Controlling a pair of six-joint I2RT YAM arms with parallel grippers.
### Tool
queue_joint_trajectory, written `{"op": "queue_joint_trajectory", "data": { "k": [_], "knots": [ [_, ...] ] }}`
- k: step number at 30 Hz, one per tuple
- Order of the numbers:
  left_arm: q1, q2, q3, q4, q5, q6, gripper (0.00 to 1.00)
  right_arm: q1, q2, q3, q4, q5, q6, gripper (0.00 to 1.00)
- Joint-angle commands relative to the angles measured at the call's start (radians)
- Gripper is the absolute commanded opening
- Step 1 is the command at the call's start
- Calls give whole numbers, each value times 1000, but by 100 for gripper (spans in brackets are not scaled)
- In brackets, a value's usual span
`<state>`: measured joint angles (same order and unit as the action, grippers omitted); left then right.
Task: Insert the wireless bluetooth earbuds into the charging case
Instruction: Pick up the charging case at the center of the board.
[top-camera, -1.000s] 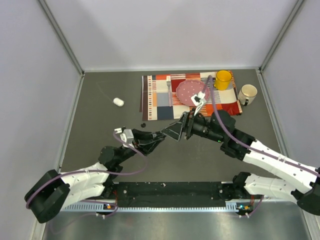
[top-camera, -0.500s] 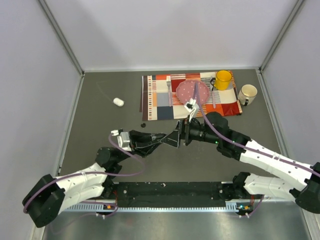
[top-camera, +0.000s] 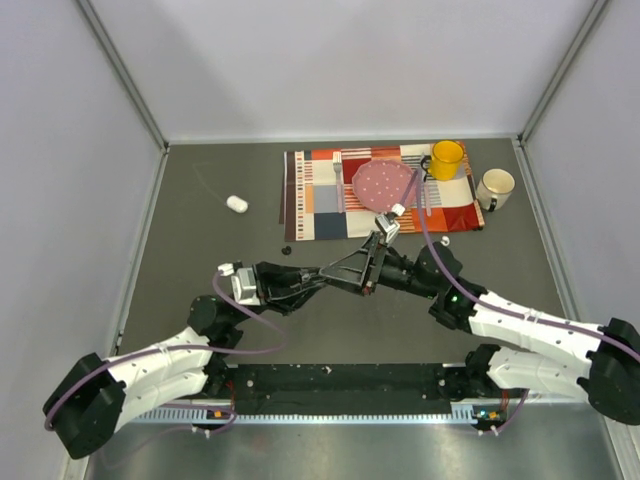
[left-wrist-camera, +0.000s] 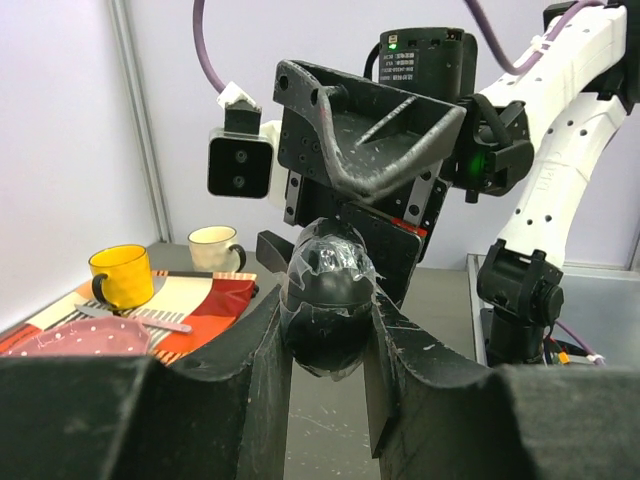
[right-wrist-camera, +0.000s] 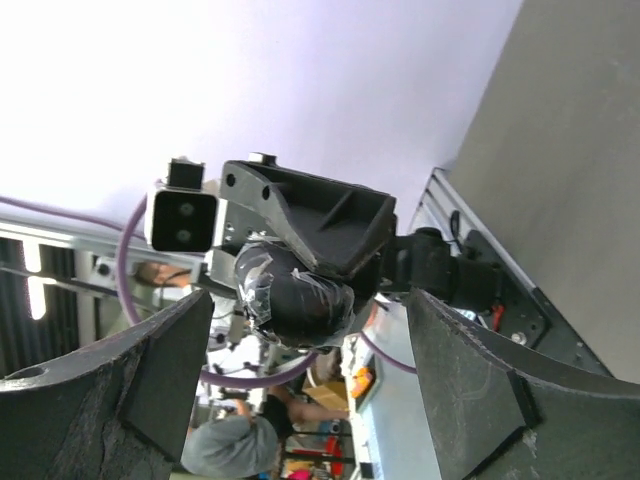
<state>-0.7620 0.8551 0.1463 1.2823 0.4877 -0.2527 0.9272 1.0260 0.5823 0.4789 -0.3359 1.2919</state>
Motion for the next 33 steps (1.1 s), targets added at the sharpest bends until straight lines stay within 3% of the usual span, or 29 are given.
{"op": "queue_joint_trajectory", "data": {
  "k": [1, 6, 8, 12, 16, 19, 23, 25, 28, 33],
  "knots": [
    [-3, -18, 39, 181, 34, 20, 0, 7, 3, -30, 202, 28, 122, 78],
    [-5, -24, 41, 172, 38, 23, 0, 5, 28, -18, 214, 12, 132, 76],
    [-3, -25, 42, 158, 40, 29, 0, 5, 51, -16, 246, -11, 144, 70],
    [-5, -33, 41, 146, 35, 36, 0, 5, 85, -7, 291, -44, 165, 47],
    [-5, -37, 39, 126, 29, 49, 0, 7, 97, -4, 314, -66, 173, 41],
    [-5, -37, 38, 115, 23, 58, 0, 7, 91, -4, 313, -71, 176, 41],
    [-5, -36, 38, 107, 20, 67, 0, 7, 75, -2, 274, -74, 175, 63],
    [-5, -37, 38, 107, 17, 69, 0, 7, 66, 2, 254, -77, 172, 64],
    [-7, -37, 38, 103, 17, 72, 0, 7, 54, 2, 231, -75, 167, 61],
    [-7, -39, 39, 95, 18, 72, 0, 7, 46, -4, 239, -69, 164, 41]
  ]
}}
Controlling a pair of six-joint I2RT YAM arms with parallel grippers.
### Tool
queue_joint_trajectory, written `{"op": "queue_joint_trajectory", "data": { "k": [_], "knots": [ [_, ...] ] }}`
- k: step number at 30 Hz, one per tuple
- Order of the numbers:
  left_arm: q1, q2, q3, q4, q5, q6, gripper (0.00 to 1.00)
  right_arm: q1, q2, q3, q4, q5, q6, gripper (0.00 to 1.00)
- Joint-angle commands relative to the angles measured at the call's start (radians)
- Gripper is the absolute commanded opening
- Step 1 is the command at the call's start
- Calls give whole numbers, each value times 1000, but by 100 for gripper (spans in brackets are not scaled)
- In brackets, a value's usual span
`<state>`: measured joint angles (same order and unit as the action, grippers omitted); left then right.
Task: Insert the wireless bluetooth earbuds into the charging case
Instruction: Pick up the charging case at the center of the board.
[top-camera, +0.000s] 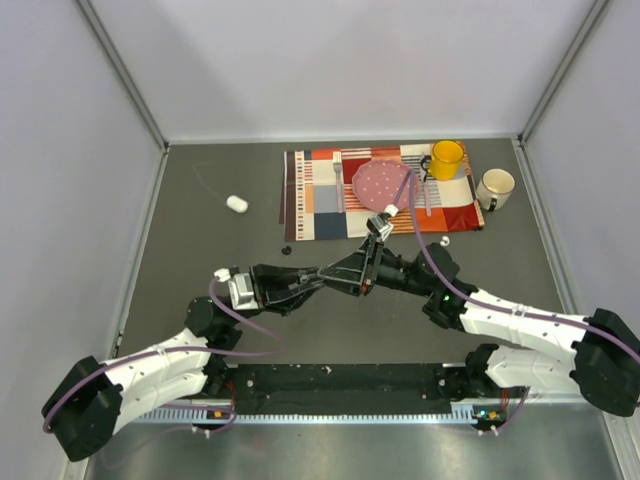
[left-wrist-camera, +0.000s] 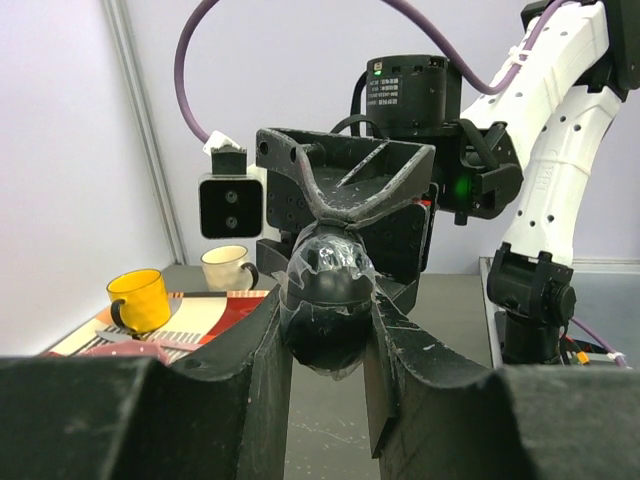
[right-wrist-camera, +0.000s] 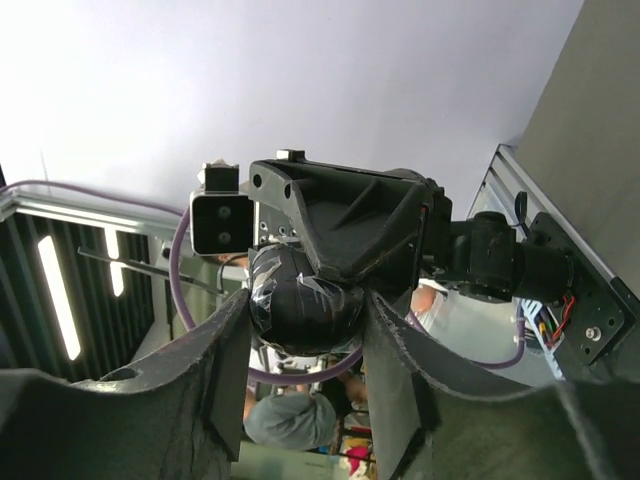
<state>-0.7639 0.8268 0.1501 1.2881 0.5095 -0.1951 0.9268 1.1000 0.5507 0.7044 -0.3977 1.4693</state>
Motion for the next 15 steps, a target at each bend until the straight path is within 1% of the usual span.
{"op": "queue_joint_trajectory", "data": {
  "k": [1, 2, 4, 5, 8, 10, 11, 15],
  "knots": [
    [-3, -9, 36, 86, -3, 14, 0, 7, -29, 28, 14, -7, -12, 39],
    [-5, -11, 37, 80, -2, 14, 0, 7, -31, 28, 15, -7, -12, 32],
    [-3, -11, 37, 77, -5, 14, 0, 7, -34, 28, 9, -6, -15, 25],
    [-5, -12, 39, 70, -5, 14, 0, 7, -38, 26, 9, -4, -14, 16],
    [-3, -12, 39, 59, -14, 10, 4, 7, -48, 26, -8, 3, -20, 7],
    [-5, -12, 40, 54, -20, 3, 7, 7, -54, 31, -23, 11, -36, 5],
    [-3, -12, 40, 53, -20, 2, 8, 7, -60, 32, -46, 16, -43, 1],
    [-5, -14, 42, 53, -23, -7, 13, 7, -74, 38, -92, 42, -75, 0]
  ]
}}
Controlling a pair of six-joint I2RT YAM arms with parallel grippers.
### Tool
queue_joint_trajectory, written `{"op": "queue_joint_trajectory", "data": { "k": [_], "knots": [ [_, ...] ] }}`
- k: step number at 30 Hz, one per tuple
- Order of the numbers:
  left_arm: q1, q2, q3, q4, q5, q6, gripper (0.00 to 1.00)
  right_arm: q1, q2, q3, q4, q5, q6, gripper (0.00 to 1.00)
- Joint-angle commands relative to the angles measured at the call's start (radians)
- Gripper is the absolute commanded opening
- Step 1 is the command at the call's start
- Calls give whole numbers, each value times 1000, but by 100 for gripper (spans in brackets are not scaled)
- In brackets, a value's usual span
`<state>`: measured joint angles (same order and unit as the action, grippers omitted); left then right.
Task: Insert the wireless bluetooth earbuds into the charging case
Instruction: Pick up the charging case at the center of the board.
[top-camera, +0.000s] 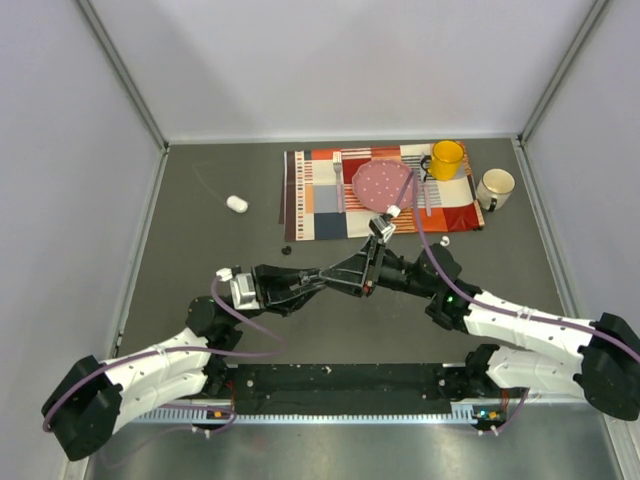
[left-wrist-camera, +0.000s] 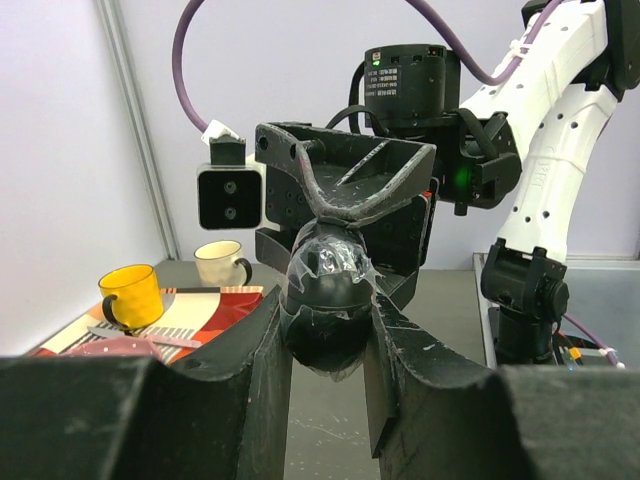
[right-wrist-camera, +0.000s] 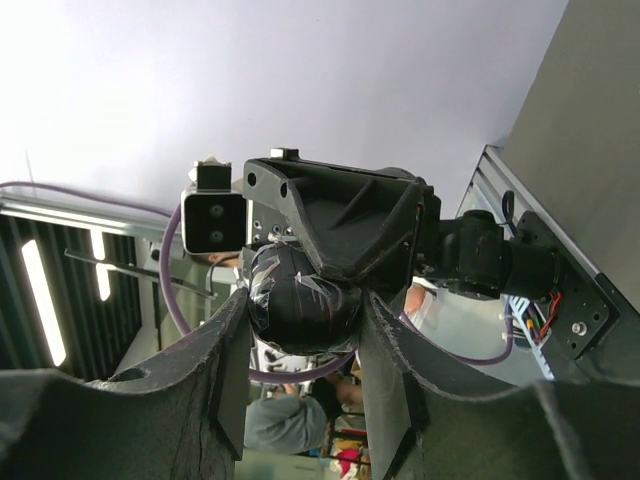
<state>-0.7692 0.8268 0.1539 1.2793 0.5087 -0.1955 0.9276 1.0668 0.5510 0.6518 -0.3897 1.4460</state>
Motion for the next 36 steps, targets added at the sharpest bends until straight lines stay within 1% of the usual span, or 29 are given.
{"op": "queue_joint_trajectory", "data": {
  "k": [1, 3, 5, 7, 9, 12, 29, 35, 36],
  "knots": [
    [2, -15, 38, 61, -24, -10, 13, 7, -44, 40, -46, 35, -56, 0],
    [1, -17, 39, 60, -22, -13, 16, 7, -47, 40, -53, 41, -62, 0],
    [1, -17, 41, 63, -24, -16, 23, 7, -45, 40, -55, 46, -64, 0],
    [2, -15, 41, 63, -22, -15, 25, 7, -45, 36, -54, 51, -62, 0],
    [1, -15, 39, 66, -24, -15, 29, 7, -45, 32, -50, 55, -64, 0],
    [1, -20, 35, 74, -27, -13, 31, 7, -45, 23, -38, 64, -58, 0],
    [2, -38, 16, 75, -49, -18, 38, 7, -45, -13, 22, 100, -35, 0],
    [2, -43, 16, 75, -49, -19, 38, 7, -42, -10, 35, 100, -32, 0],
    [2, -43, 16, 74, -47, -19, 35, 7, -41, -8, 34, 98, -35, 0]
  ]
}}
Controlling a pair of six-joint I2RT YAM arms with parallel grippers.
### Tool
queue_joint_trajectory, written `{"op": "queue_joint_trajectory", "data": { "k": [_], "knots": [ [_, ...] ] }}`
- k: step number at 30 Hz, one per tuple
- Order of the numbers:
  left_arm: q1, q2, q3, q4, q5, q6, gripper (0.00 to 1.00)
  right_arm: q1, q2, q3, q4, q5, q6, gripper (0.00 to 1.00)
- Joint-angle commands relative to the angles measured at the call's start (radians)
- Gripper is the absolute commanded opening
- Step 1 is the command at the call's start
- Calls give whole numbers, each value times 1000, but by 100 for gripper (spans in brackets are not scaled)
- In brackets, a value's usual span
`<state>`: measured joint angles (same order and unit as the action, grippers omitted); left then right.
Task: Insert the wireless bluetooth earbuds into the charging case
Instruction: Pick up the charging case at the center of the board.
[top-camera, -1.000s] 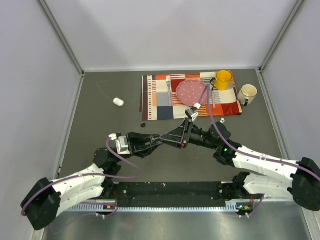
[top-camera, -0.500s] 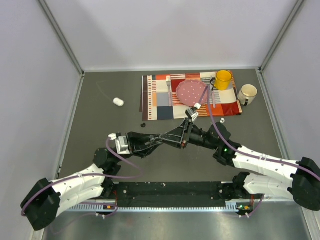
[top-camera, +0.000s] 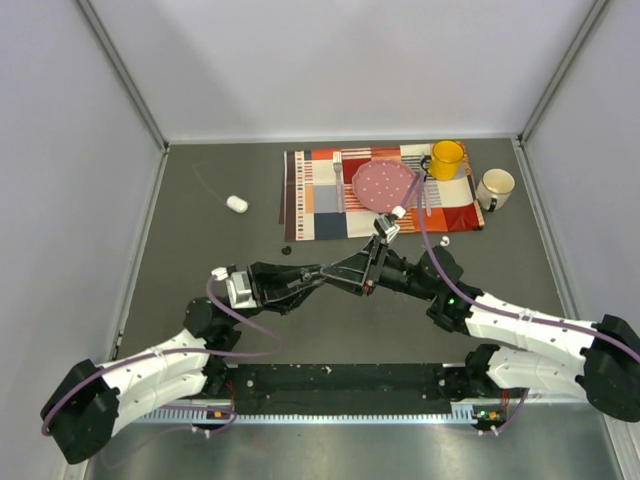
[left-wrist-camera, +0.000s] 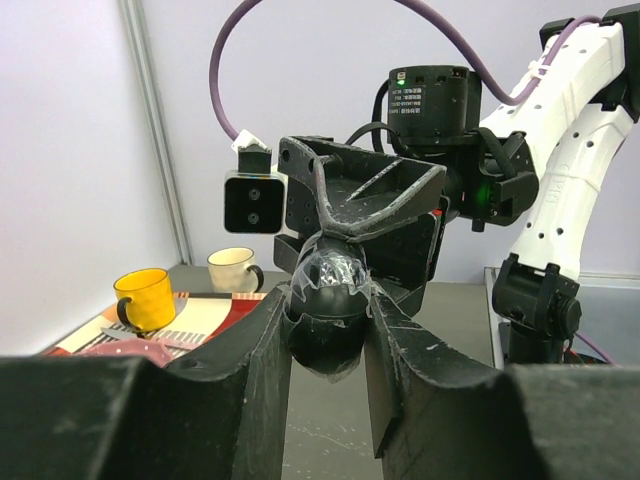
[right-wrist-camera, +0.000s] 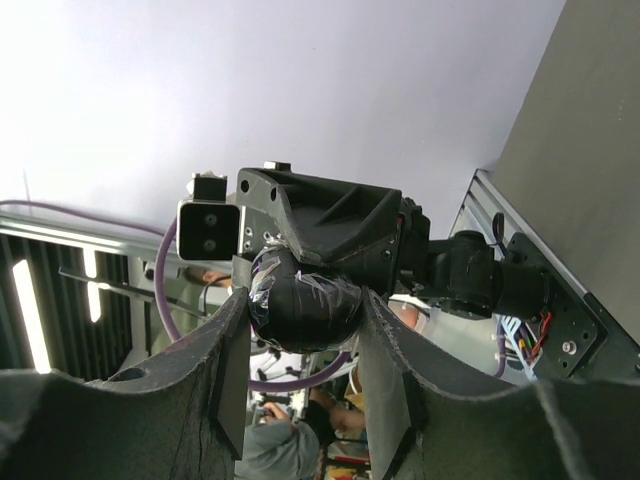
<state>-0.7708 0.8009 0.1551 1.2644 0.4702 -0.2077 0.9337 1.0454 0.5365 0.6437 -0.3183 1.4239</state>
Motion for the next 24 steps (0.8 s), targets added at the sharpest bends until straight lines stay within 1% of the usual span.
{"op": "queue_joint_trajectory", "data": {
  "k": [1, 3, 5, 6, 7, 8, 24],
  "knots": [
    [4, -17, 15, 89, -7, -6, 32, 1, -18, 6, 42, 27, -11, 0],
    [4, -12, 17, 84, -4, -6, 26, 1, -19, 6, 50, 25, -10, 0],
    [4, -11, 21, 73, 1, -6, 24, 2, -15, 10, 53, 21, -13, 0],
    [2, -8, 24, 69, 2, -7, 26, -1, -13, 10, 59, 18, -13, 0],
    [2, -5, 29, 64, 7, -7, 32, 1, -10, 11, 74, 16, -11, 0],
    [4, -5, 31, 59, 10, -10, 33, 2, -7, 11, 77, 13, -10, 0],
    [4, 11, 32, 56, -15, -16, 37, 1, -7, -3, 120, 12, 3, 0]
  ]
}}
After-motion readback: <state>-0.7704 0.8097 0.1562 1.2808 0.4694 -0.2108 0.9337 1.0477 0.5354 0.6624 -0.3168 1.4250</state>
